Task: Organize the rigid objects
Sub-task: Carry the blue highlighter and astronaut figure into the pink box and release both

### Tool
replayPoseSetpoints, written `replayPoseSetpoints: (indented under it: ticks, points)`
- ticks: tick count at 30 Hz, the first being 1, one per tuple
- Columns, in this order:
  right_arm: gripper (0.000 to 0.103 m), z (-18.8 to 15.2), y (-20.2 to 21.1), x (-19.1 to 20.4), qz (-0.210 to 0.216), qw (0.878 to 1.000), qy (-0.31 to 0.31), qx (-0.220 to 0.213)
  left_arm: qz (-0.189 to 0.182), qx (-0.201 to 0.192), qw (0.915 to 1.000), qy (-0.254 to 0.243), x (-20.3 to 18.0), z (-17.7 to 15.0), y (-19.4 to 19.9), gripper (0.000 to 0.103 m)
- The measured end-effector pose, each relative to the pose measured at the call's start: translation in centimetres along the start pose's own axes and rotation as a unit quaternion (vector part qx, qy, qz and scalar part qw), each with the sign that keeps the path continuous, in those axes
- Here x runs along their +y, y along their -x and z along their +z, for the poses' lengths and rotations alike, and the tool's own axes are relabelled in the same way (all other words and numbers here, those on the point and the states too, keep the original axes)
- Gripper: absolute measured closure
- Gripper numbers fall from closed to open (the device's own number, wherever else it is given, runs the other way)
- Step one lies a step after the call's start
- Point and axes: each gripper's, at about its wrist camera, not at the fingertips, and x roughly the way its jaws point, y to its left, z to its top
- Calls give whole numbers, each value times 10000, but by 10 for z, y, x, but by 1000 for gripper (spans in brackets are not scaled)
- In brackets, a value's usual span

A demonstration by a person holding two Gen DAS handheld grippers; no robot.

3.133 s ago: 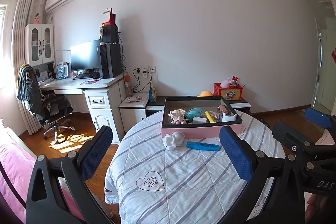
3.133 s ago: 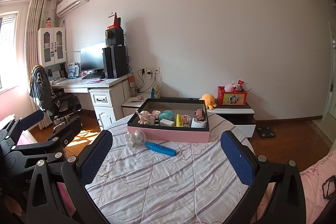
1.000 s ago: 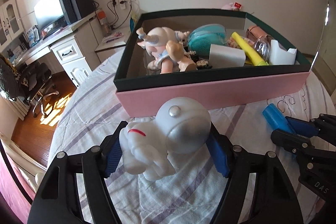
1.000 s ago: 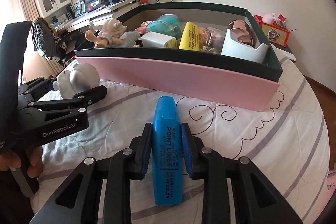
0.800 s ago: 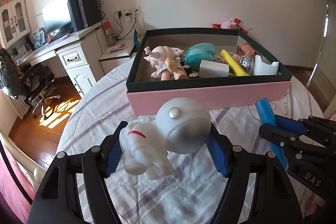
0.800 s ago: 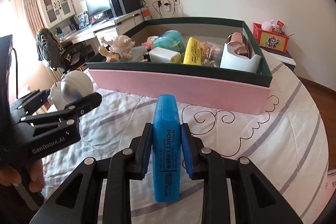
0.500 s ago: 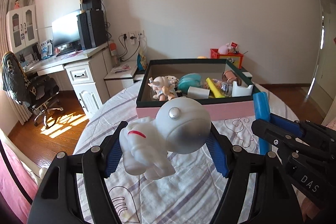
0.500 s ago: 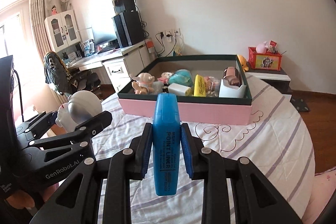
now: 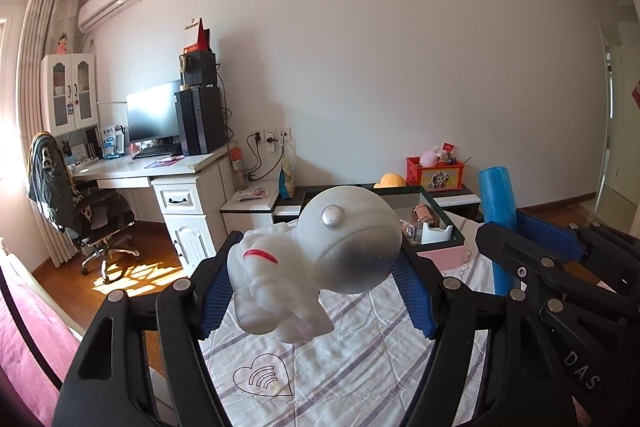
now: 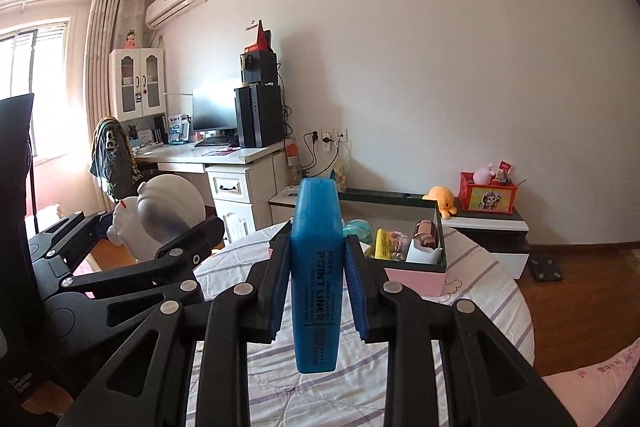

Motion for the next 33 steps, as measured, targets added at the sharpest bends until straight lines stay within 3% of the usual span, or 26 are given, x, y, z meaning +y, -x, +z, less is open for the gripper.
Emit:
replayPoseSetpoints:
  ticks: [7,19,28,33]
  points:
    - [75,7,20,11,-32,9998,122,-167,55,-219,9997,24,7,4,26,30]
    - [75,5,18,14,-54,9996,210,-156,99,-258,9996,3,4,3,26,30]
    - [75,5,-6,8,-108,9998,184,17,65,-61,9999,-65,-2,6,-9,30]
    - [75,9,-36,-10,-176,9996,162,148,-298,224,9993,-80,-7,14,-57,30]
